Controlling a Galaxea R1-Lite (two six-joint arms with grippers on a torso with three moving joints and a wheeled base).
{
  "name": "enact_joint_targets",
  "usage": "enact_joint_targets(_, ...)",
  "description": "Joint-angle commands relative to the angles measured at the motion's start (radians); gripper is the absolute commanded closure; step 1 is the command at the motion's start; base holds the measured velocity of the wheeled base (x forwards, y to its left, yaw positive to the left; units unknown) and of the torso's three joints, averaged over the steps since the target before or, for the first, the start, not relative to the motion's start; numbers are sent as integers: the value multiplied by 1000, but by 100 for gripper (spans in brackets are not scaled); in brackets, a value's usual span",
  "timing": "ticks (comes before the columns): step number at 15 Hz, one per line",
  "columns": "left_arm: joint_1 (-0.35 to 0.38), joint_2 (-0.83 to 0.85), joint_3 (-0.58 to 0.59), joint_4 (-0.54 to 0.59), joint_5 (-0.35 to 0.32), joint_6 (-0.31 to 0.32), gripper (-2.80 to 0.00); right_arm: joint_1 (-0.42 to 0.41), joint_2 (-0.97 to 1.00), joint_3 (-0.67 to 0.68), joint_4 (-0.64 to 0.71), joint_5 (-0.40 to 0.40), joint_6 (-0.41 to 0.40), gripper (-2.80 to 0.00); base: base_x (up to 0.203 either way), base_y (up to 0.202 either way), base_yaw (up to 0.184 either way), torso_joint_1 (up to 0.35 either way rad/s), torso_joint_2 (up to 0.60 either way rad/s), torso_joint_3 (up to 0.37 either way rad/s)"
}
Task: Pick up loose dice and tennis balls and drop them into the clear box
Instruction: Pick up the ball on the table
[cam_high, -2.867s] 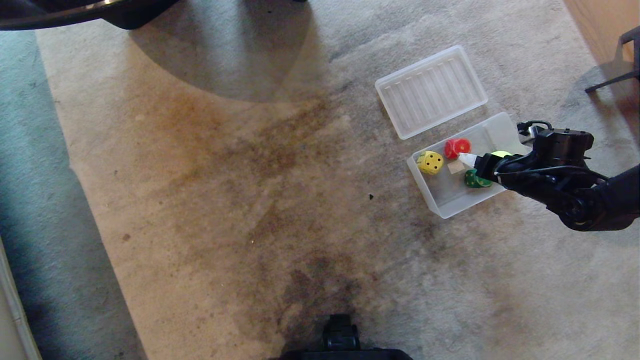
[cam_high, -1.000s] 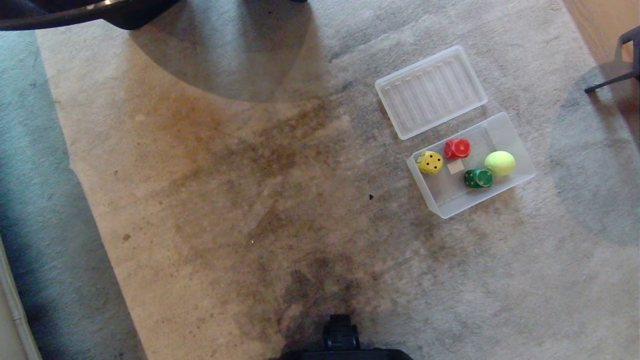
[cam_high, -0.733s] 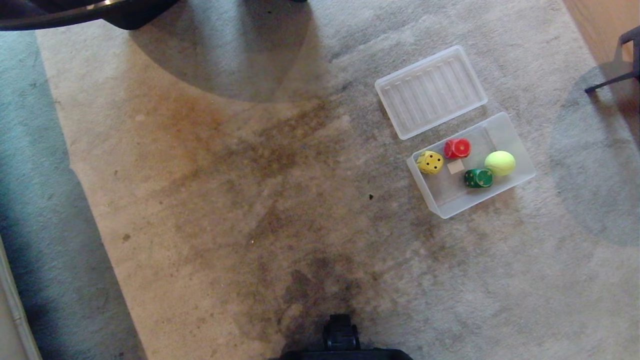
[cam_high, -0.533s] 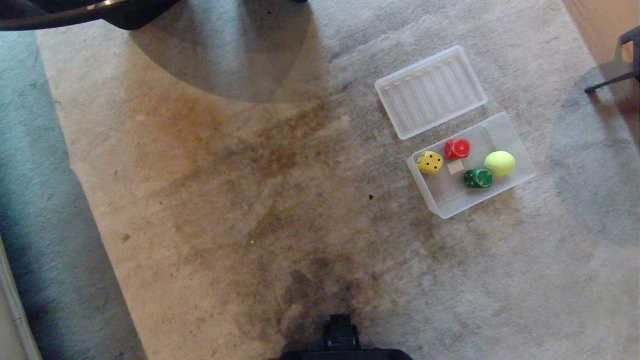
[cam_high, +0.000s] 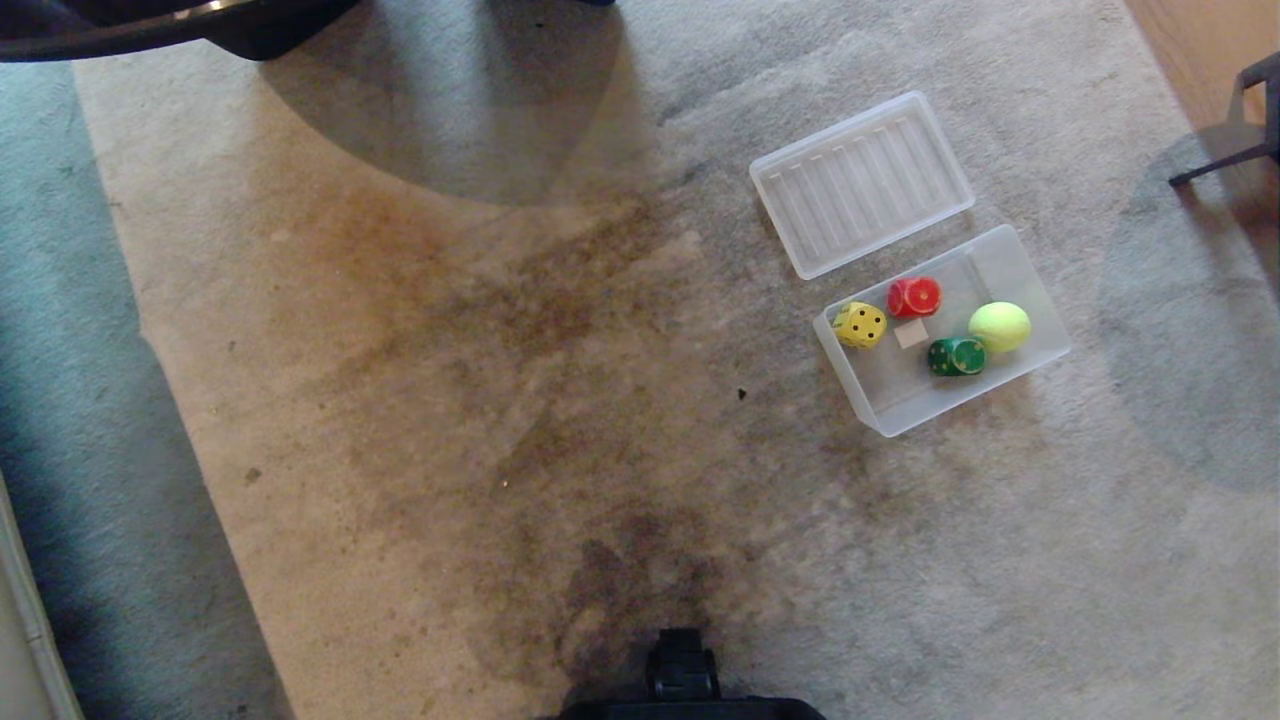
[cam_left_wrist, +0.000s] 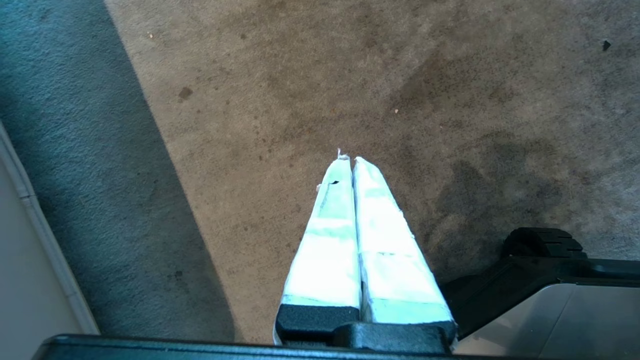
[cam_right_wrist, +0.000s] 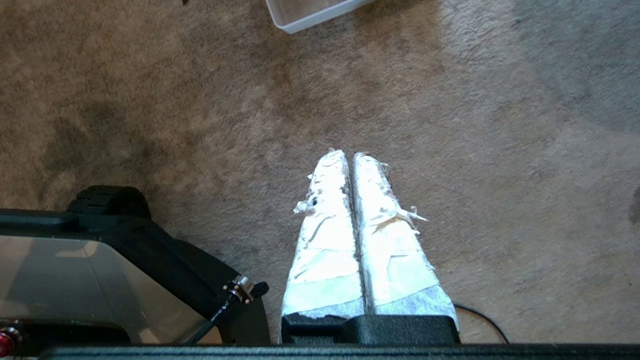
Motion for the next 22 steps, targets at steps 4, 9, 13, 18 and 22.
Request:
enact_joint_targets(4, 0, 0, 0, 0, 0, -1, 0, 0, 0, 3, 7, 0, 7, 0, 0, 0, 0, 0, 0, 0)
enact_joint_targets(9, 0, 0, 0, 0, 0, -1, 0, 0, 0, 3, 7, 0, 8, 0, 0, 0, 0, 0, 0, 0)
enact_joint_targets(13, 0, 0, 0, 0, 0, -1, 0, 0, 0, 3, 7, 0, 14, 0, 0, 0, 0, 0, 0, 0)
enact_joint_targets(18, 0, 0, 0, 0, 0, -1, 0, 0, 0, 3, 7, 0, 14, 0, 0, 0, 0, 0, 0, 0)
enact_joint_targets(22, 0, 0, 0, 0, 0, 0, 0, 0, 0, 3, 7, 0, 16, 0, 0, 0, 0, 0, 0, 0)
